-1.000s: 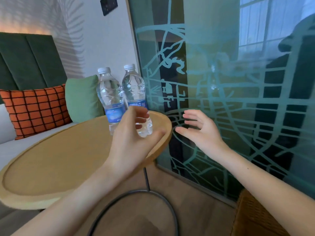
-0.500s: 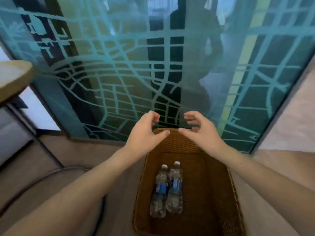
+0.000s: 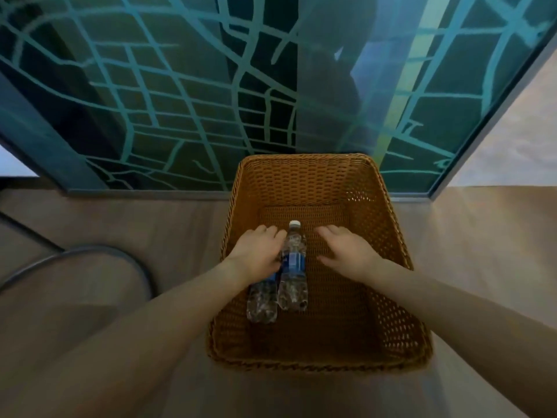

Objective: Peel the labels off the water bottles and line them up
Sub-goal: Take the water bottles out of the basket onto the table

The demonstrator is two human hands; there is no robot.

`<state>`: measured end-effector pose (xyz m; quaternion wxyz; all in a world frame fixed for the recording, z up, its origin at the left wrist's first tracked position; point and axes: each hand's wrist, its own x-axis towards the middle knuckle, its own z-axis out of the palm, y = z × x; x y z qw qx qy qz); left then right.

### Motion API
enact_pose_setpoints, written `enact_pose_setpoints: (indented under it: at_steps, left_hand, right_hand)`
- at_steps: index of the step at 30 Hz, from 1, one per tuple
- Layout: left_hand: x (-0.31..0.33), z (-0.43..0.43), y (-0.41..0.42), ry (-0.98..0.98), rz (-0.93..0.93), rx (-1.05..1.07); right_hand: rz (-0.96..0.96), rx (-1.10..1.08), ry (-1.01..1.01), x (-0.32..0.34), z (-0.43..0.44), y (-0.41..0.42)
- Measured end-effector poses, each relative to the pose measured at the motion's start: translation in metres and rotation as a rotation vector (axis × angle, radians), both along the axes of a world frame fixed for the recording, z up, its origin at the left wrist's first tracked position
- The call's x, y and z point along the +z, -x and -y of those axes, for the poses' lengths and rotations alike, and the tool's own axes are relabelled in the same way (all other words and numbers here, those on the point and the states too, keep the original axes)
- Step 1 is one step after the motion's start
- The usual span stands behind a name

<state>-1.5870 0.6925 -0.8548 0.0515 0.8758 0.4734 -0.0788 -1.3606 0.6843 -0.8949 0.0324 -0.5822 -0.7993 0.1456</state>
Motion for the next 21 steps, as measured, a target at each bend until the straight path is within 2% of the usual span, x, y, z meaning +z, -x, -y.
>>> enact_pose_setpoints:
  at_steps: [4,7,10,16,21]
  left_hand:
    - [-0.020,-0.006,0.000,0.095,0.055,0.098]
    - [-0.038,-0.002,-0.002,0.233,0.138,0.305]
    - [-0.058,0.009,-0.003,0.313,0.168,0.436]
    - [-0.078,0.025,0.000,0.335,0.225,0.602]
    - [-0.081,0.031,0.006,0.305,0.260,0.581]
  right_hand:
    - [-0.081,-0.093,0.027,-0.015,-0.005,0.002]
    - [-0.300,-0.359,0.213,-0.032,0.000,0.016]
    - [-0.375,-0.503,0.393,-0.054,0.008,0.035]
    - [-0.520,-0.575,0.529,-0.077,0.013,0.060]
    - [-0.541,-0.512,0.565,-0.080,0.011,0.073]
